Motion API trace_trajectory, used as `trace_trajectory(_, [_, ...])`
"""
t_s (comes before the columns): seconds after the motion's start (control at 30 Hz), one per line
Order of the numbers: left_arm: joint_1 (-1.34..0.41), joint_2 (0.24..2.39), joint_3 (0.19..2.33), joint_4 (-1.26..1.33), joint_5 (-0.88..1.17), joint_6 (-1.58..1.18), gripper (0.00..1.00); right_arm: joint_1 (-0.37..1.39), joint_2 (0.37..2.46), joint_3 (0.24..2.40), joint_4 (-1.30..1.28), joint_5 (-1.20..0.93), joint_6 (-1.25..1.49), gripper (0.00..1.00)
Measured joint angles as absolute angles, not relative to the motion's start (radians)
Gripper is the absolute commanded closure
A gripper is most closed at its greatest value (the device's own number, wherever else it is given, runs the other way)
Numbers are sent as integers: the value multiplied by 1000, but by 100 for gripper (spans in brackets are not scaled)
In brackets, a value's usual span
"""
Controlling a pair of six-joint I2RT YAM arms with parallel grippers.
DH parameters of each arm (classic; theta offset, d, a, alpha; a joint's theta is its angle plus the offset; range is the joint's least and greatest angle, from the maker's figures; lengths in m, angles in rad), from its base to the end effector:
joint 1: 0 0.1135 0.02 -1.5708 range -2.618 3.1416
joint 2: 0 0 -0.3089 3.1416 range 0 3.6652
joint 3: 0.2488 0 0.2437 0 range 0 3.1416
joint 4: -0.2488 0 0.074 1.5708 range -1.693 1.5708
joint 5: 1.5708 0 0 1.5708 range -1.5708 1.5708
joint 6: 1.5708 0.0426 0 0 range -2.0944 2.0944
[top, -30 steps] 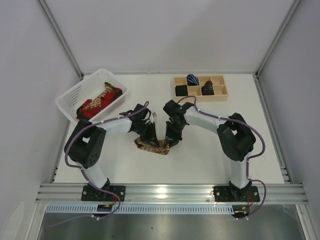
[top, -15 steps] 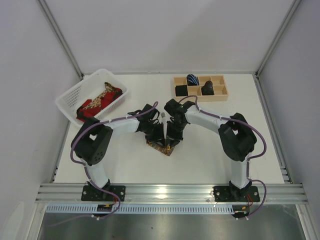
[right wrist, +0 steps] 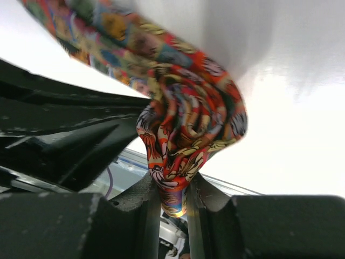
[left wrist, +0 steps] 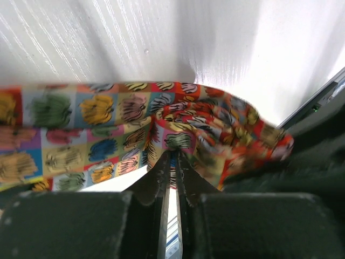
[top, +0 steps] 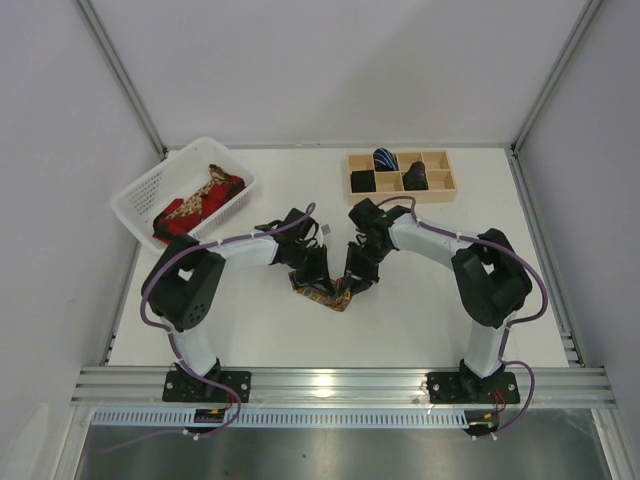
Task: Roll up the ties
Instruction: Roll the tie
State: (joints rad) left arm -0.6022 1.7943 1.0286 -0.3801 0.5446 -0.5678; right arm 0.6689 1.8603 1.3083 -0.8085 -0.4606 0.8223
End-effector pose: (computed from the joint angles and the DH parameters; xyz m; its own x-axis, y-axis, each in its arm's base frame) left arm 0.2725 -0.2141 0.1937 -0.9882 0.1211 -0.0938 0.1532 0.7698 -0.6197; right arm 0.2740 0.2407 0.2271 -0.9825 0.0600 0.1764 0.1346 0.8835 0.4488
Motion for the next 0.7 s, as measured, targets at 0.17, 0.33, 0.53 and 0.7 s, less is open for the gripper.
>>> trace_trajectory(0.17, [-601,1775,1029,-385,525,-567,87,620,1807,1212,-761,-496,778,100])
trace_trajectory(0.33, [-593,1758,1029,-388,500,-566,88,602,1768,1137,-727,-532,739,100])
trace_trajectory(0.53, [-589,1758,1031,-406,495,-565,88,593,1766,1121,-709,-547,709,100])
trace_trajectory(0.7, [-594,1759,1031,-405,500,-566,88,591,1766,1120,-698,-551,705,100])
